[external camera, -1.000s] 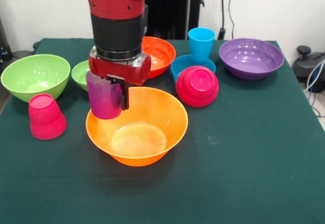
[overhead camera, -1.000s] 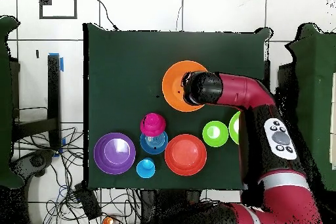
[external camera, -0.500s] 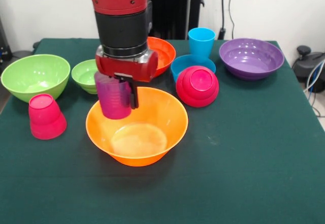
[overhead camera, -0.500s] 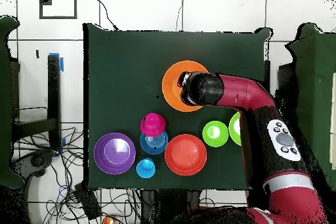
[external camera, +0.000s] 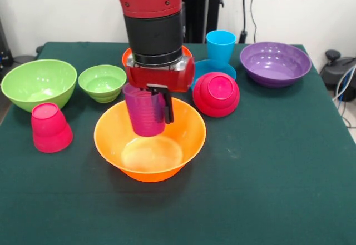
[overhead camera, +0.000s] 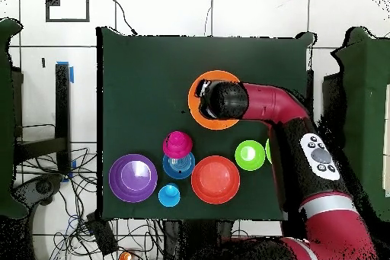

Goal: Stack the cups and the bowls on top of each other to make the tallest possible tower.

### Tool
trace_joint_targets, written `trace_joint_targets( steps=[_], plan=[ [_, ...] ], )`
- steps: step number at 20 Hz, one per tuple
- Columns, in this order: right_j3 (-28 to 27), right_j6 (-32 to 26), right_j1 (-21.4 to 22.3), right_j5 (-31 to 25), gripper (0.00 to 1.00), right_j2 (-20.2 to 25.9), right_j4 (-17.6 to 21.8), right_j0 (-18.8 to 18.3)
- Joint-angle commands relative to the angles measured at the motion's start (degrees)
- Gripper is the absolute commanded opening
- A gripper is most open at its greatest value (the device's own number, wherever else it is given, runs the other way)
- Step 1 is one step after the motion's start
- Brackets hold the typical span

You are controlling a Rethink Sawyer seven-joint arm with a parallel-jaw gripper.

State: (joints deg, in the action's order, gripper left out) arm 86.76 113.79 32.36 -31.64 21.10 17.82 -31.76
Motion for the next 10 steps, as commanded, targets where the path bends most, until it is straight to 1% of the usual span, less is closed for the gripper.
trace_joint_targets(
  steps=[1, 3, 5, 10],
  plan=[
    [-2.53, -3.64, -5.15, 1.53, 0.00, 1.85, 4.31, 2.82],
    [-4.69, -3.64, -7.05, 1.82, 0.00, 0.15, 5.83, 3.50],
    [-6.07, -3.63, -8.29, 1.23, 0.00, -1.10, 6.53, 4.07],
    [-7.82, -3.44, -9.93, 0.96, 0.00, -1.74, 7.07, 4.61]
  ],
)
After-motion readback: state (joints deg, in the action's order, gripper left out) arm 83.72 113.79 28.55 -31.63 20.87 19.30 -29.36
